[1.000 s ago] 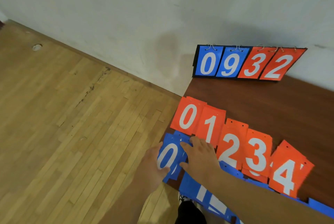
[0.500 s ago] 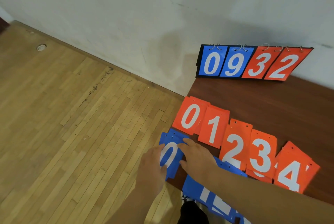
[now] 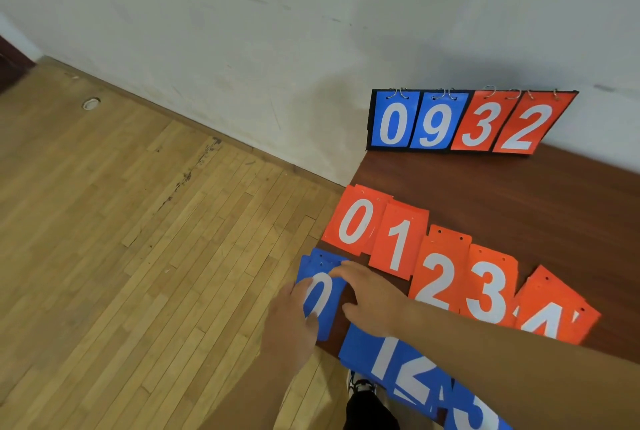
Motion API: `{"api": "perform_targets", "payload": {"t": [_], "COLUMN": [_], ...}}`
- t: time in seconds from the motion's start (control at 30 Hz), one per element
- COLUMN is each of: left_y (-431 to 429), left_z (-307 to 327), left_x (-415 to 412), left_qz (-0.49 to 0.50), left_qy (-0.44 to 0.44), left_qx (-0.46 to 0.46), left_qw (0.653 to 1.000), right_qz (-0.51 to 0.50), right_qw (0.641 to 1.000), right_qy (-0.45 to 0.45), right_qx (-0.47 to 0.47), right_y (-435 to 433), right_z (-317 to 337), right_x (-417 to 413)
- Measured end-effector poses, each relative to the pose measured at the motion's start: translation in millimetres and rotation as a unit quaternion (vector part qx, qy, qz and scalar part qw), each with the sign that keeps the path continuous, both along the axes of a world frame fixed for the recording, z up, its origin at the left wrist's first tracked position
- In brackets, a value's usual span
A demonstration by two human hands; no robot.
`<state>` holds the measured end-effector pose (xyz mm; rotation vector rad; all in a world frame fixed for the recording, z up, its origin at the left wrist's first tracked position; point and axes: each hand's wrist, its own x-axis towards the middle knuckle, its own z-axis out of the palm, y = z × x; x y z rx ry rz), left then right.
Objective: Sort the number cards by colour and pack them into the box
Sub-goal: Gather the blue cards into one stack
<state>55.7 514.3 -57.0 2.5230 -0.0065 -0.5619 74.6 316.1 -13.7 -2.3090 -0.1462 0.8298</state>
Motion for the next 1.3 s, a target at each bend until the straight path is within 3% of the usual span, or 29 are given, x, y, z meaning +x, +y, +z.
{"api": "perform_targets", "payload": {"t": [0.3, 0.7, 0.87, 1.03, 1.17, 1.3], "left_y": [4.3, 20.0, 13.1, -23.3, -54.7, -85.9], "left_z": [0.6, 19.4, 50.8, 72.0, 53.1, 39.1], "left_x": [7.5, 19.1, 17.8, 12.3, 3.4, -25.5], "left_qz": [0.033, 0.148, 0.226, 0.211, 0.142, -0.004], "left_qy": [0.02, 0.036, 0.042, 0.093, 0.113, 0.102], "left_qx": [-0.036, -0.086, -0.228, -0.348, -0.192, -0.048], "left_qw": [0.999, 0.985, 0.946, 0.909, 0.965, 0.994], "right_qz": [0.018, -0.065, -0.115, -0.212, -0.257, -0.321], "right_qw": [0.999, 0.988, 0.978, 0.965, 0.964, 0.946], "right_qy": [-0.028, 0.068, 0.065, 0.025, -0.049, -0.049], "right_qx": [-0.038, 0.126, 0.159, 0.151, 0.05, 0.01], "right_y": [2.4, 24.9, 20.3, -11.1, -63.0, -113.2], "right_z": [1.4, -6.6, -2.0, 22.8, 38.0, 38.0], "right_x": [10.5, 12.2, 6.9, -2.5, -24.1, -64.3]}}
